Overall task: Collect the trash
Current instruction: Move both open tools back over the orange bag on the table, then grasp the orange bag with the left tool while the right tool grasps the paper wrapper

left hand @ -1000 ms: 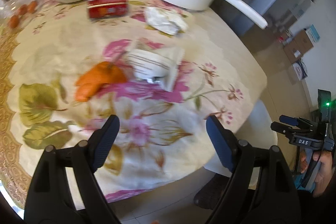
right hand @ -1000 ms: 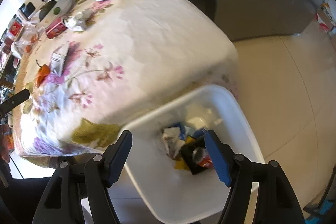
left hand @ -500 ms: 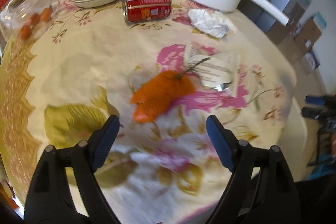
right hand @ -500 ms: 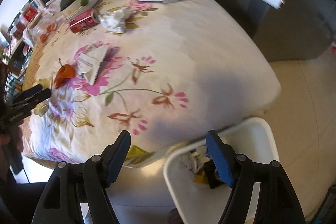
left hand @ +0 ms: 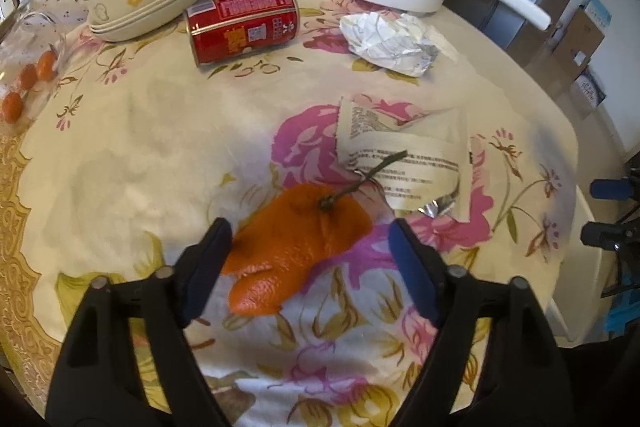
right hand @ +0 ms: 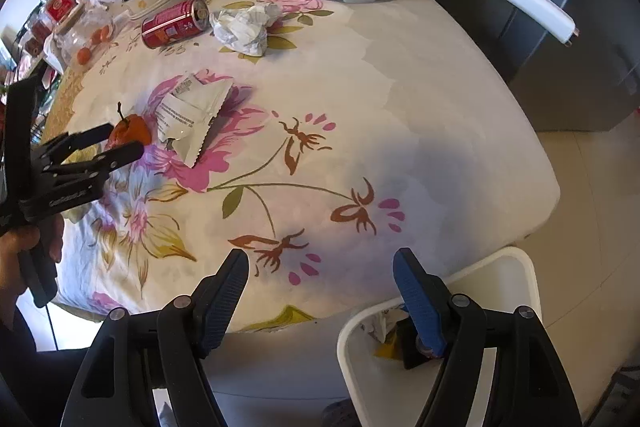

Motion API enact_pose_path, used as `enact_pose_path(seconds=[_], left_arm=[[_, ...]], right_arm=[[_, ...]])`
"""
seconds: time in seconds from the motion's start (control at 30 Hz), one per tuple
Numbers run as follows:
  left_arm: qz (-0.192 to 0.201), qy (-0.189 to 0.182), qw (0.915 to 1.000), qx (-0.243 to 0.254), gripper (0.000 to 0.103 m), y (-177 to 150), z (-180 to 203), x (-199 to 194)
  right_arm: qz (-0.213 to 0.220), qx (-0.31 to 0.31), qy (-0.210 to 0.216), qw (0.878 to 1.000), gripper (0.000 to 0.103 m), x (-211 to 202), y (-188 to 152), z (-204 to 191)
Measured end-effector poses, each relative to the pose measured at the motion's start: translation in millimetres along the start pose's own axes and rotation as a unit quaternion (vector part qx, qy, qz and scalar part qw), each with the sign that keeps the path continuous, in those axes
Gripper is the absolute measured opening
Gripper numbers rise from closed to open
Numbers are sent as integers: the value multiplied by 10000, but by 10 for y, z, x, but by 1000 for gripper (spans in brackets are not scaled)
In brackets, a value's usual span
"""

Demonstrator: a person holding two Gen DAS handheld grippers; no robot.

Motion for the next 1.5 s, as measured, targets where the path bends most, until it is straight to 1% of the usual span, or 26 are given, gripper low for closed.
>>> enact_pose_path(seconds=[0.03, 0.1, 0.2, 0.27, 0.3, 0.4, 0.47, 0.5, 0.57, 0.6, 0.63, 0.7, 0.77, 0.83, 0.87, 0.93, 1.0, 1.1, 1.17, 1.27, 1.33, 1.43, 1.5], left_arm=[[-19, 35, 10000, -18, 71, 11, -4, 8], [-43, 69, 10000, -1, 68, 17, -9, 20], [-50, 120, 9999, 89, 62, -8, 4, 13], [-74, 202, 9997, 141, 53, -31, 12, 10], [-134, 328, 9992, 204, 47, -42, 18, 20], [-137, 350, 9991, 202, 45, -80, 6, -7], [-140, 340, 9991, 204, 45, -96, -4, -26], [-138, 342, 9991, 211, 46, -103, -3, -30], [-122, 382, 9989, 243, 57, -114, -5, -21], [-121, 532, 9982, 267, 66, -133, -12, 3], [-82, 563, 9980, 265, 69, -151, -31, 18], [32, 452, 9989, 108, 70, -151, -89, 18], [56, 499, 9987, -32, 66, -120, -135, 10], [67, 549, 9984, -97, 50, -105, -156, -9], [49, 563, 9983, -115, 44, -97, -159, -17], [-40, 555, 9981, -249, 27, -92, -195, -54], [-80, 552, 9978, -356, 26, -81, -251, -89], [-103, 549, 9968, -580, 26, -129, -315, -200], [-108, 514, 9959, -731, 26, -166, -372, -271], [-105, 501, 9948, -882, 26, -207, -446, -361], [-106, 488, 9943, -947, 26, -228, -482, -412], [-101, 482, 9933, -1044, 26, -244, -535, -481], [-109, 468, 9928, -1096, 26, -259, -564, -503]], right_arm=[[22, -33, -5, 10000, 76, -5, 6, -20], [67, -100, 35, 9999, 76, -17, 21, -59], [144, -229, -4, 9996, 79, -30, 52, -132], [200, -322, -72, 9993, 81, -34, 72, -205], [200, -343, -63, 9992, 81, -29, 76, -236], [154, -428, 13, 9990, 81, 0, 84, -344], [157, -481, -24, 9987, 81, 11, 88, -405], [161, -490, -39, 9987, 81, 16, 92, -430], [154, -467, -6, 9988, 81, 25, 94, -453], [145, -449, 22, 9989, 81, 28, 93, -459], [136, -427, 57, 9990, 81, 30, 90, -463], [126, -387, 71, 9991, 81, 36, 78, -464], [126, -383, 43, 9992, 81, 34, 63, -461], [140, -378, -2, 9992, 81, 27, 69, -452], [148, -371, -18, 9992, 81, 25, 85, -448], [176, -348, -41, 9992, 81, 10, 143, -443], [262, -393, 19, 9989, 81, -19, 238, -470], [427, -748, -3, 9963, 82, -48, 411, -619], [564, -1137, -14, 9919, 84, -49, 543, -793], [663, -1612, 97, 9846, 85, 7, 708, -1078], [646, -1928, 133, 9790, 85, 90, 804, -1280], [603, -2277, 41, 9719, 85, 237, 906, -1498], [482, -2487, 51, 9674, 85, 369, 985, -1630]])
Point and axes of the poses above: each gripper's, at about its wrist camera, not at the fingertips, and x roughly the way its jaws point, z to its right, y to its top, the point moved 1 cm from there along x, roughly the way its jaws point, and after that the axes turned 8 degrees about -y, right-handed, at the moved point
